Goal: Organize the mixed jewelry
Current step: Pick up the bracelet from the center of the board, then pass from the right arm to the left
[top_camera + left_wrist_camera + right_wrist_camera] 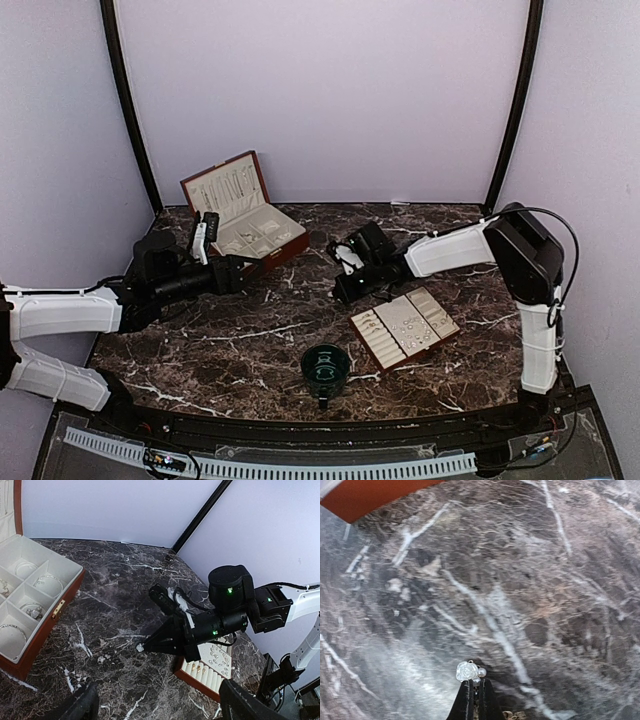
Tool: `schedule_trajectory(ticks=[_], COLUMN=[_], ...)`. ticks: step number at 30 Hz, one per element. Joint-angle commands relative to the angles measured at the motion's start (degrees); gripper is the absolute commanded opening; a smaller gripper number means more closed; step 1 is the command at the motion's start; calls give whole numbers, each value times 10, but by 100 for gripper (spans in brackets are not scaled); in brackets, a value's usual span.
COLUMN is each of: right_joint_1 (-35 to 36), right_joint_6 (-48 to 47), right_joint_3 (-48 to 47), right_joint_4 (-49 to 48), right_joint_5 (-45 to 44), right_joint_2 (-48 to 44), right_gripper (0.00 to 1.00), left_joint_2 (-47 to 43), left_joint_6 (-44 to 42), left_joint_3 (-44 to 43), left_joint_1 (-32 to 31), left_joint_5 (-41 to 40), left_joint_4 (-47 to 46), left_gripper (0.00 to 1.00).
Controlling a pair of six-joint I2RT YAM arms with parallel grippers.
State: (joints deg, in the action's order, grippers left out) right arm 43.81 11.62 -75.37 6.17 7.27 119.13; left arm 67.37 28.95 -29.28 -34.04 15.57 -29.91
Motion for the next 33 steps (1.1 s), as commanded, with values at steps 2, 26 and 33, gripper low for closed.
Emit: schedule_trajectory(ticks=[2,26,33], right_joint_1=[-6,-13,0], right_joint_6=[78,151,172], right_joint_3=[13,27,15], right_joint_4=[-77,-113,-94], right_joint_5=[101,160,148], right_joint_2=[-42,-182,-206], right_gripper=[0,0,0], left_joint_2=[-11,51,105], left_joint_6=[3,-12,-43], left_joint_3=[7,-15,-71], left_joint_1=[-2,-9,-36], left_joint_5=[-1,107,112], left_joint_4=[-12,-117,-121], left_gripper=[86,86,77])
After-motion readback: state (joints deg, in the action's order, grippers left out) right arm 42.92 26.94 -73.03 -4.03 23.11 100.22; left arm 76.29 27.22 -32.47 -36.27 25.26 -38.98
